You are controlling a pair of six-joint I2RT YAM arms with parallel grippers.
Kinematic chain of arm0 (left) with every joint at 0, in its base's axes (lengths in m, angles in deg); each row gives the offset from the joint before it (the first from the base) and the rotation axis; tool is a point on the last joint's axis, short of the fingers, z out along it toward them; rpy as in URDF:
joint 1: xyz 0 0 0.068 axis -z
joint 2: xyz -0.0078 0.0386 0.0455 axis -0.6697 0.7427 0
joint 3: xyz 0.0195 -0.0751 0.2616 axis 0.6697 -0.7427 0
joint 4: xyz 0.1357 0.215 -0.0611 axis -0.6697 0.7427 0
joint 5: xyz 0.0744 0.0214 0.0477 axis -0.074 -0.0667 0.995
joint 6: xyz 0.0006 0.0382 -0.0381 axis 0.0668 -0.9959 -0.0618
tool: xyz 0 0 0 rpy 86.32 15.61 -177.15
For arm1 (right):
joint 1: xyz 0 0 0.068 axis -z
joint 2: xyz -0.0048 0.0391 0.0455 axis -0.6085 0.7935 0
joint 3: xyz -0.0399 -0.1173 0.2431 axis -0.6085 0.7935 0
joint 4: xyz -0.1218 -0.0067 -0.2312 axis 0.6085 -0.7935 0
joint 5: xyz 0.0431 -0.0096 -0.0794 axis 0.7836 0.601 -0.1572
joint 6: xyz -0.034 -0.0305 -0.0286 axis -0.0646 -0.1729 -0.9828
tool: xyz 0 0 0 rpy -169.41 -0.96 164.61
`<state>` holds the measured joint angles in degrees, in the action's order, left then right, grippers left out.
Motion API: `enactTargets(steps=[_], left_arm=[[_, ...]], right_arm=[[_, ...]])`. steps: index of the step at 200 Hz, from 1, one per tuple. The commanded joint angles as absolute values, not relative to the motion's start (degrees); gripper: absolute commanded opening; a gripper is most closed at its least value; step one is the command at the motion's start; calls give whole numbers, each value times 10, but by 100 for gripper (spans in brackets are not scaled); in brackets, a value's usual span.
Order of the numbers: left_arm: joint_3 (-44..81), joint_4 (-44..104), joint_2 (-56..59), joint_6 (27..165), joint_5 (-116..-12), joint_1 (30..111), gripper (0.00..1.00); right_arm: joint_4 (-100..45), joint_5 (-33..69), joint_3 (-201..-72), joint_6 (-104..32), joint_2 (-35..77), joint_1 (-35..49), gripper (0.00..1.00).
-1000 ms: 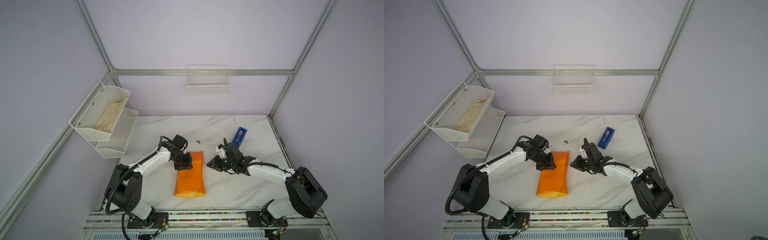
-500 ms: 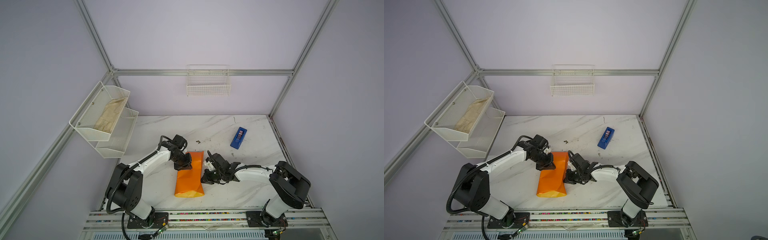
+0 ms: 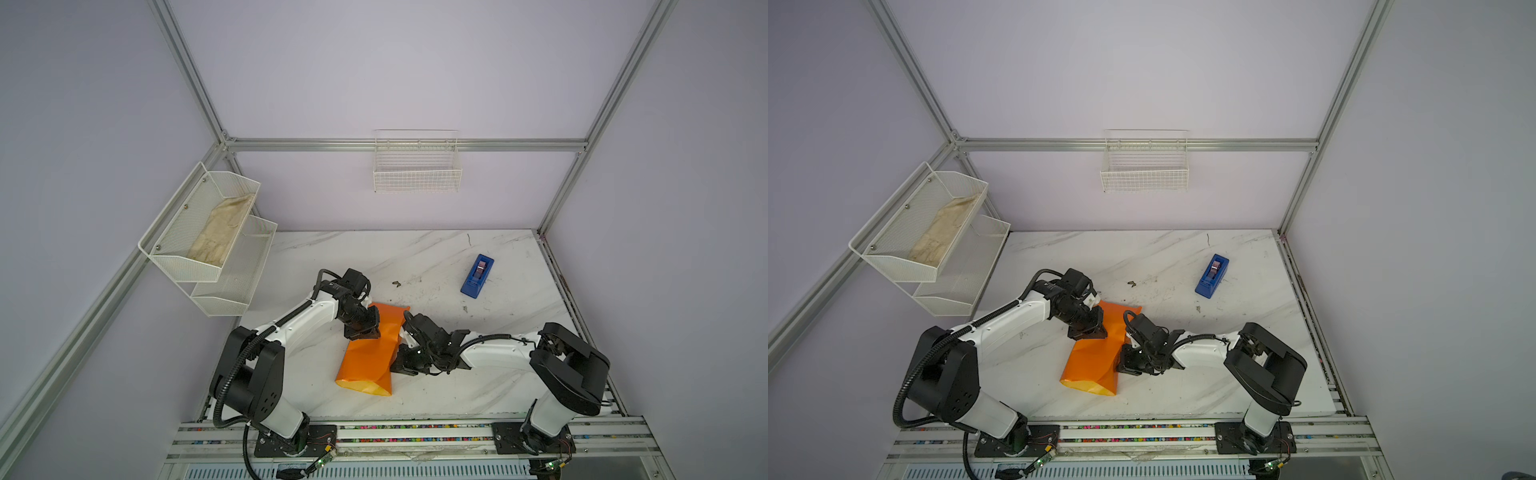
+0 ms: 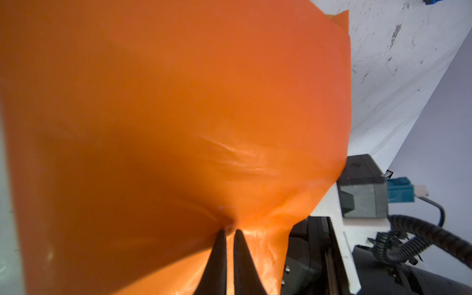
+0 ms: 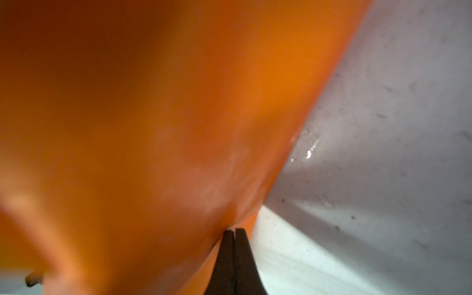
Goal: Wrap a gift box in wrapping paper
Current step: Rotate the gift box at the center of the table, then tear off the tape with the cutter.
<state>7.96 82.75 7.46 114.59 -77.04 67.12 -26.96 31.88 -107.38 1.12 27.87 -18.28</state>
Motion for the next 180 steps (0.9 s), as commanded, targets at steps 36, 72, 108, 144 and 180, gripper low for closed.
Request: enactTargets(steps=[36, 72, 108, 144, 180], left_arm=[[71, 867, 98, 1121, -742, 675, 10], [68, 864, 98, 1121, -738, 675, 10], [67, 862, 99, 1125, -739, 676, 10], [63, 860, 101, 1125, -741, 675, 10], [62, 858, 103, 1123, -741, 676, 10]], right_arm=[[-263, 346, -1094, -38, 159, -92, 4], [-155, 450, -1121, -11, 224, -104, 5], [-152, 462, -1083, -8, 252, -120, 3], [-175, 505, -1063, -26, 251, -167, 3], [-218, 557, -1072, -67, 200, -152, 3]])
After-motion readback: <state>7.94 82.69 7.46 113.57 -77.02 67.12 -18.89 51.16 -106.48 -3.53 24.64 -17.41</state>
